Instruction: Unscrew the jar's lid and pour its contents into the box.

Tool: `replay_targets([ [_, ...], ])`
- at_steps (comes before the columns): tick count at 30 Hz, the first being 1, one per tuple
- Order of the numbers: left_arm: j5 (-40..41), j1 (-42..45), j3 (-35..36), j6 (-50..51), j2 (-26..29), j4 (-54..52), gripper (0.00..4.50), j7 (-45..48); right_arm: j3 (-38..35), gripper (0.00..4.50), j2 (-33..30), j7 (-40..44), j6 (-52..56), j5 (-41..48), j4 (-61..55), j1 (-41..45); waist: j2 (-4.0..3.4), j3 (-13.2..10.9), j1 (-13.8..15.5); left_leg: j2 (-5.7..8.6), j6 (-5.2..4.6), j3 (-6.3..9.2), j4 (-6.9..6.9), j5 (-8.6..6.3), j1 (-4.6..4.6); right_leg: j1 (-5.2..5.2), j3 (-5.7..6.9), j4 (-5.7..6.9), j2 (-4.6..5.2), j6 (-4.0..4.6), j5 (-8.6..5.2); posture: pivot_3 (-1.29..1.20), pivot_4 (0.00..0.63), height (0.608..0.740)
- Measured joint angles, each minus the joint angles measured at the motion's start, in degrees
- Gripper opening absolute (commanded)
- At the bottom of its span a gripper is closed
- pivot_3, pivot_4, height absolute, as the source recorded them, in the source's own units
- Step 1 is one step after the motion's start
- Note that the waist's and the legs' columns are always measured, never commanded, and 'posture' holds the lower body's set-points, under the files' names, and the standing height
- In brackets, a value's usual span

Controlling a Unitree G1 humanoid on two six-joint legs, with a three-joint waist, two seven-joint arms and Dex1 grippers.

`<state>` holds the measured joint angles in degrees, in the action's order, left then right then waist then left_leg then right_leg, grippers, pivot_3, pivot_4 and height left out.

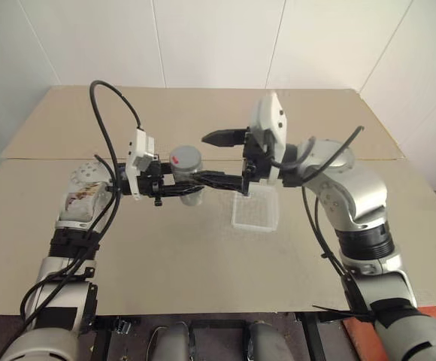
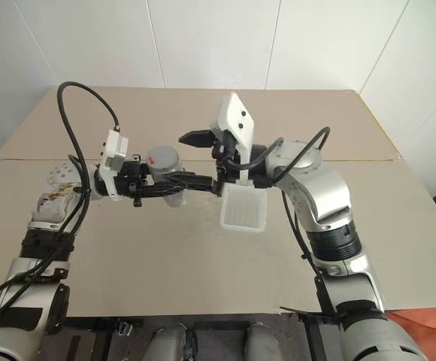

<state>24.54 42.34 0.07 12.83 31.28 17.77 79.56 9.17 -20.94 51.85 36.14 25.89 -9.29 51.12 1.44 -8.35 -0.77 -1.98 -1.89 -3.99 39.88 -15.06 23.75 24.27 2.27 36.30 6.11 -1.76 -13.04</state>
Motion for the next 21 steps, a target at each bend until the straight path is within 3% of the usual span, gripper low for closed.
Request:
replay_targets([
  [7, 0.0, 0.0, -0.3, -0.1, -0.1, 0.1, 1.93, 0.0, 2.4, 4.48, 2.7, -3.1, 1.5, -2.1, 2.7, 2.1, 0.00, 0.0, 0.1, 0.01, 0.00, -0.01, 0.01, 0.00, 0.00, -0.01, 0.00, 0.00, 0.00, 0.00, 0.00, 0.00, 0.150, 0.740],
  [10, 0.0, 0.1, -0.3, -0.1, -0.1, 0.1, 1.93, 0.0, 2.9, 3.94, 3.7, -4.1, 2.8, -2.2, 4.0, 3.0, 0.00, 0.0, 0.0, 0.01, 0.00, 0.00, 0.00, 0.00, 0.00, 0.00, 0.00, -0.01, 0.00, 0.00, 0.00, 0.00, 0.150, 0.740],
  [14, 0.0, 0.1, -0.2, -0.1, 0.2, 0.1, 1.93, -0.2, 3.1, 2.76, 4.1, -4.4, 3.4, -2.1, 4.2, 3.1, 0.00, 0.0, 0.0, 0.01, 0.00, 0.00, 0.00, 0.00, 0.00, 0.00, 0.00, -0.01, 0.00, 0.00, 0.00, 0.00, 0.150, 0.740],
  [21, 0.0, 0.1, -0.2, -0.4, 0.5, 0.1, 1.93, -0.2, 1.5, 2.76, 5.2, -5.5, 7.7, 0.1, 4.5, 4.2, 0.00, 0.0, 0.0, 0.00, 0.00, 0.00, 0.00, 0.00, 0.00, -0.01, 0.00, 0.00, 0.00, 0.00, 0.00, 0.00, 0.150, 0.740],
])
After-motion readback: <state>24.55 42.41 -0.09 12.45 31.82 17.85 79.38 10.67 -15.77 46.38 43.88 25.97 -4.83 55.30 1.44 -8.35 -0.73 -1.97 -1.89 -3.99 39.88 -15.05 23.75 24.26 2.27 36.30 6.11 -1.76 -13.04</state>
